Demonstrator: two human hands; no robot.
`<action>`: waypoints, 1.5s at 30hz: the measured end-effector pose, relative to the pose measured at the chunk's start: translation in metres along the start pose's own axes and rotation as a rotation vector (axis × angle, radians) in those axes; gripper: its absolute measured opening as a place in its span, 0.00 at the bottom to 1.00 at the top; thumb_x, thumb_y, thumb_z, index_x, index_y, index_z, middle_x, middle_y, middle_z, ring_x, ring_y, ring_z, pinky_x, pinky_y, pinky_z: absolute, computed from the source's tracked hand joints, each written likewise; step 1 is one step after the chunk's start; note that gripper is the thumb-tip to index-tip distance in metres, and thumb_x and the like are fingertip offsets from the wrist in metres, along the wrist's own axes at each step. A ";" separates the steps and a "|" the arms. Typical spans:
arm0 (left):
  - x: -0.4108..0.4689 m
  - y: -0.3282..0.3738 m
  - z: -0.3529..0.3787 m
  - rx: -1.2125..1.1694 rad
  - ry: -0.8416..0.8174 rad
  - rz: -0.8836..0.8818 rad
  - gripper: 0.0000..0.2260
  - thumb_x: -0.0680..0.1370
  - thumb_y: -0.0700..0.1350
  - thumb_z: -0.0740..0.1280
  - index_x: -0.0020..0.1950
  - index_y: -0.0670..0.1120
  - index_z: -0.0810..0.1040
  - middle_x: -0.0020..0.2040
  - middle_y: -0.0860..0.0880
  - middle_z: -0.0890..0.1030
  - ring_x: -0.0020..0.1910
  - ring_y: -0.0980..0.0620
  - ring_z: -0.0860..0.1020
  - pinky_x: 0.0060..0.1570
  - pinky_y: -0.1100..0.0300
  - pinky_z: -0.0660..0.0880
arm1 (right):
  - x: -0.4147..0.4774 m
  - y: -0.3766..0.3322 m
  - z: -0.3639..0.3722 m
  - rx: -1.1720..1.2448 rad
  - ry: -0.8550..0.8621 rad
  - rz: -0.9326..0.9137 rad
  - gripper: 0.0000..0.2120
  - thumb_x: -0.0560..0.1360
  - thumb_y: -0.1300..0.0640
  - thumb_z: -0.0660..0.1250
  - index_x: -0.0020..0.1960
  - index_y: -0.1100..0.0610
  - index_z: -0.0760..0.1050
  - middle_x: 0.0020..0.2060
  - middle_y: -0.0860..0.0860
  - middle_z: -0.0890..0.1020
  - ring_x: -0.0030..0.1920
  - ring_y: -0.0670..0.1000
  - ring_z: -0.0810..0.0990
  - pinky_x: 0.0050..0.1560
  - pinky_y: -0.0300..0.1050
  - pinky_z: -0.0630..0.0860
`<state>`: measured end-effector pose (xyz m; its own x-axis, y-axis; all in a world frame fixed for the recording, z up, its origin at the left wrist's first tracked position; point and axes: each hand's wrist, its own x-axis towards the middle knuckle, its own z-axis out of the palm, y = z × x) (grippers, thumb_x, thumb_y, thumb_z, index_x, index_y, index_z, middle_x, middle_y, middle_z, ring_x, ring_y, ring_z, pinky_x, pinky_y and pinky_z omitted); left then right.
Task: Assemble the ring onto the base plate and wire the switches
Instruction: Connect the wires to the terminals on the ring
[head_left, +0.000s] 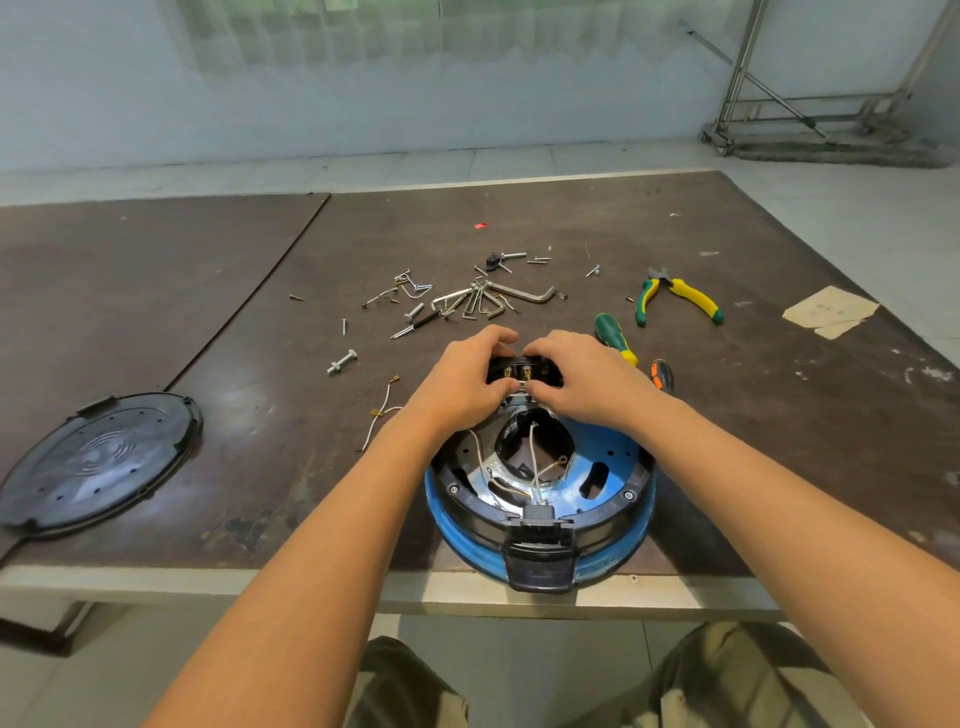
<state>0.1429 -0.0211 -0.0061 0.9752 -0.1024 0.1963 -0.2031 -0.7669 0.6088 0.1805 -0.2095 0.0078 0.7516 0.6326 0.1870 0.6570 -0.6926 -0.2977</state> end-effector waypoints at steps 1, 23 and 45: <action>0.000 0.000 0.000 -0.004 0.001 -0.002 0.26 0.76 0.44 0.72 0.72 0.49 0.69 0.63 0.50 0.80 0.63 0.53 0.77 0.60 0.63 0.69 | 0.000 0.000 0.000 -0.007 0.002 -0.005 0.22 0.78 0.45 0.66 0.70 0.52 0.72 0.56 0.51 0.78 0.55 0.51 0.78 0.55 0.50 0.78; -0.039 -0.049 -0.030 0.093 0.260 -0.421 0.15 0.77 0.35 0.60 0.58 0.48 0.80 0.61 0.46 0.77 0.61 0.46 0.75 0.61 0.52 0.73 | -0.006 0.003 0.000 0.046 0.292 0.008 0.16 0.77 0.49 0.67 0.61 0.54 0.80 0.52 0.50 0.82 0.57 0.52 0.77 0.60 0.55 0.71; -0.011 0.049 -0.065 -0.095 0.094 -0.065 0.07 0.70 0.45 0.78 0.46 0.47 0.85 0.38 0.52 0.85 0.37 0.58 0.82 0.42 0.64 0.79 | -0.012 0.001 -0.011 0.314 0.447 0.036 0.12 0.84 0.60 0.58 0.61 0.60 0.78 0.43 0.53 0.83 0.46 0.54 0.80 0.50 0.54 0.76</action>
<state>0.1164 -0.0162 0.0718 0.9749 0.0087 0.2225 -0.1516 -0.7060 0.6918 0.1733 -0.2217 0.0154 0.7700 0.3543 0.5306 0.6328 -0.5306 -0.5640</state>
